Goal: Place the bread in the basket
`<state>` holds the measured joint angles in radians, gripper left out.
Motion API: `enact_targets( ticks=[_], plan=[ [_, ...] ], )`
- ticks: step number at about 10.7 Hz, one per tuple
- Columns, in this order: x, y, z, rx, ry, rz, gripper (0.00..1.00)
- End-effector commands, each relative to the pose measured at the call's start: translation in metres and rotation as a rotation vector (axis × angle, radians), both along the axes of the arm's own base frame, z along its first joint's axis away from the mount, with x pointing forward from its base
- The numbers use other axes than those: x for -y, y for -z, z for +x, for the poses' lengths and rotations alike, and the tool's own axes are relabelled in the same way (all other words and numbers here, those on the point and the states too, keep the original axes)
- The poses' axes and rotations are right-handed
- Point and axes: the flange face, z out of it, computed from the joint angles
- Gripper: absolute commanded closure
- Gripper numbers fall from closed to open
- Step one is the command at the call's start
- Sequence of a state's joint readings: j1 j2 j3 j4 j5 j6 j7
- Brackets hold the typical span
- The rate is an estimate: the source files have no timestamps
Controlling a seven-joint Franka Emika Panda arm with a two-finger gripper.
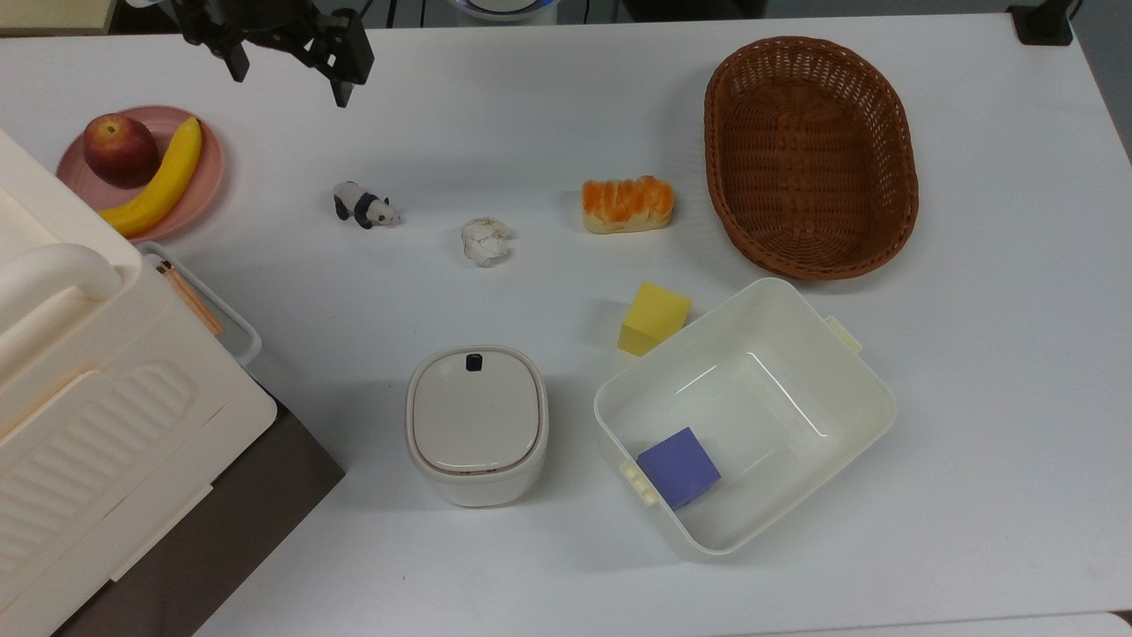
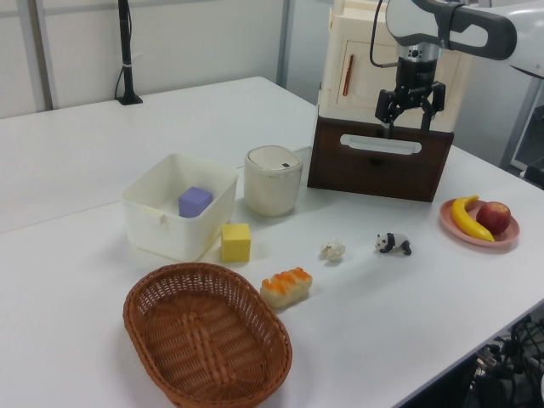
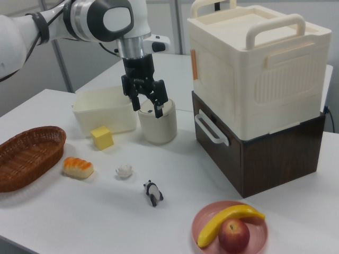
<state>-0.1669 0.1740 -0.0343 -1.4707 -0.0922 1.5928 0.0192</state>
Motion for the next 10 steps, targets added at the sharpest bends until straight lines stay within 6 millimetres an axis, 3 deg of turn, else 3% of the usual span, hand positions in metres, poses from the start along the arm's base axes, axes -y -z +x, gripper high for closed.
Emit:
enact_targets(
  ticks=[1,10],
  plan=[
    [0.0026,-0.0058,-0.0096,-0.01,-0.016,0.021,0.0],
    [0.0068,-0.0062,-0.0101,-0.006,-0.023,0.022,0.0]
  ],
)
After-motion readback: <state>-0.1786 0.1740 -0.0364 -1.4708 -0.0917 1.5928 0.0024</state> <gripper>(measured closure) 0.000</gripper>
